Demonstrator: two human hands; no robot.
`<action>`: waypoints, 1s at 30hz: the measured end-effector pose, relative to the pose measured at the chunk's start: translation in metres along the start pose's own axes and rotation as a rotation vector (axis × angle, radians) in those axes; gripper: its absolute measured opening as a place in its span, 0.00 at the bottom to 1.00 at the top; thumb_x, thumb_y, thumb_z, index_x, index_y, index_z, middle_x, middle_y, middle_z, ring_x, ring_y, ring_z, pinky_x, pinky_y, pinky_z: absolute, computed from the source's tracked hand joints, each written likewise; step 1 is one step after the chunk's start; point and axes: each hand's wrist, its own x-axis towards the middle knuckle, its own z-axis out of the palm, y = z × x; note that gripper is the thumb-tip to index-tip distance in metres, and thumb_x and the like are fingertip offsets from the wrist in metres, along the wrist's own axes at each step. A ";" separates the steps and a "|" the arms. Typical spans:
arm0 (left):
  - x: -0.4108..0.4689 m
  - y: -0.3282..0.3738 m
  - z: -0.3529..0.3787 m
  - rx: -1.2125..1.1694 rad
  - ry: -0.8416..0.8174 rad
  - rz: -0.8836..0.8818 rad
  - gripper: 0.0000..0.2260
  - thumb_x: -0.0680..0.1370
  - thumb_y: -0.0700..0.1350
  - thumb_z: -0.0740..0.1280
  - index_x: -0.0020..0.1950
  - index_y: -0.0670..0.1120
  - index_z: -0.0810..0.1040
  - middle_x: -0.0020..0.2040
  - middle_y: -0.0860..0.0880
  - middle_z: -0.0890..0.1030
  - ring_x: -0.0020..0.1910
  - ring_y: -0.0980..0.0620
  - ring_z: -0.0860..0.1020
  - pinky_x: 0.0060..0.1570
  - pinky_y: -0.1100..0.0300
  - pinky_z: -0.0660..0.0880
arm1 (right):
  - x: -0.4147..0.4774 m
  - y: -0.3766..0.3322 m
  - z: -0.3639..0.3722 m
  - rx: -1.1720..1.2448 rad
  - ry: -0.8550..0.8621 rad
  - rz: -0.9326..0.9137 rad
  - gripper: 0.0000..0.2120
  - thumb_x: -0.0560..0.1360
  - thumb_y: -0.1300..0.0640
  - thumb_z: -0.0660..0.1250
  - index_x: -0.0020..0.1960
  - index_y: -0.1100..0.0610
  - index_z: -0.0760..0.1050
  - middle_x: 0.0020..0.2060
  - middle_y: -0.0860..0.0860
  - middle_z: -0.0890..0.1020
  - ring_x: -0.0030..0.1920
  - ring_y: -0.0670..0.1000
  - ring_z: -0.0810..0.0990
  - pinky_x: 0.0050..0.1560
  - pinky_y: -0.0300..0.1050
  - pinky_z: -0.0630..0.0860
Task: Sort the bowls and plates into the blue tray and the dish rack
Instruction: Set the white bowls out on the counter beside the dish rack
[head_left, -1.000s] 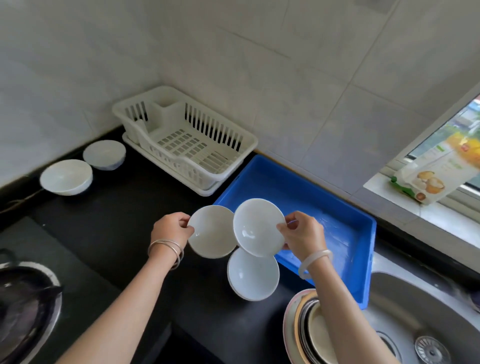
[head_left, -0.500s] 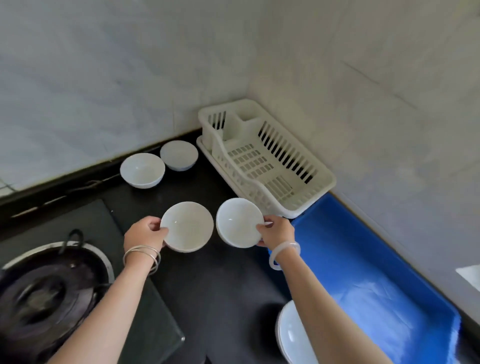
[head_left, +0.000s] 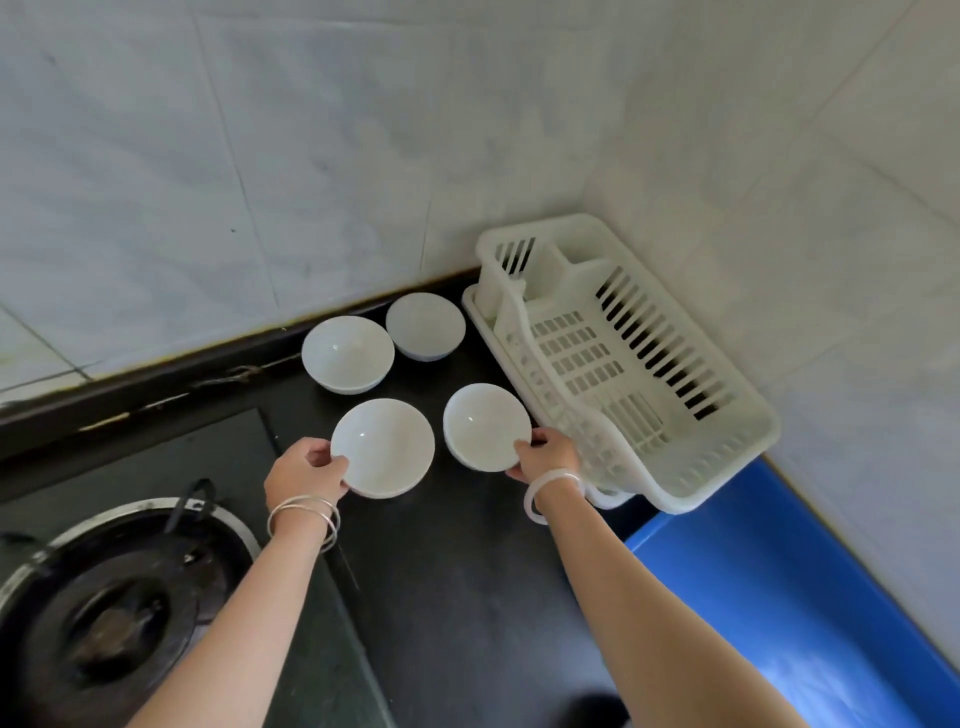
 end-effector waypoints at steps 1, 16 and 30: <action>0.002 0.000 0.001 -0.018 -0.006 -0.007 0.07 0.71 0.34 0.67 0.46 0.44 0.78 0.43 0.46 0.81 0.36 0.49 0.77 0.40 0.56 0.79 | 0.002 0.000 0.004 0.007 0.009 -0.002 0.12 0.74 0.63 0.65 0.57 0.58 0.75 0.35 0.50 0.77 0.31 0.48 0.78 0.39 0.51 0.83; 0.006 -0.006 0.013 -0.225 -0.110 -0.186 0.10 0.75 0.35 0.63 0.55 0.45 0.73 0.53 0.45 0.76 0.50 0.39 0.79 0.46 0.48 0.79 | 0.003 0.003 0.022 0.366 -0.039 0.119 0.08 0.74 0.62 0.66 0.53 0.54 0.74 0.48 0.55 0.79 0.42 0.52 0.81 0.35 0.43 0.81; -0.003 0.005 0.023 -0.440 -0.094 -0.343 0.14 0.76 0.34 0.62 0.61 0.44 0.72 0.64 0.41 0.72 0.60 0.35 0.75 0.47 0.46 0.79 | 0.004 -0.006 0.041 0.639 -0.054 0.150 0.10 0.76 0.63 0.65 0.56 0.55 0.76 0.45 0.51 0.81 0.41 0.48 0.82 0.39 0.39 0.79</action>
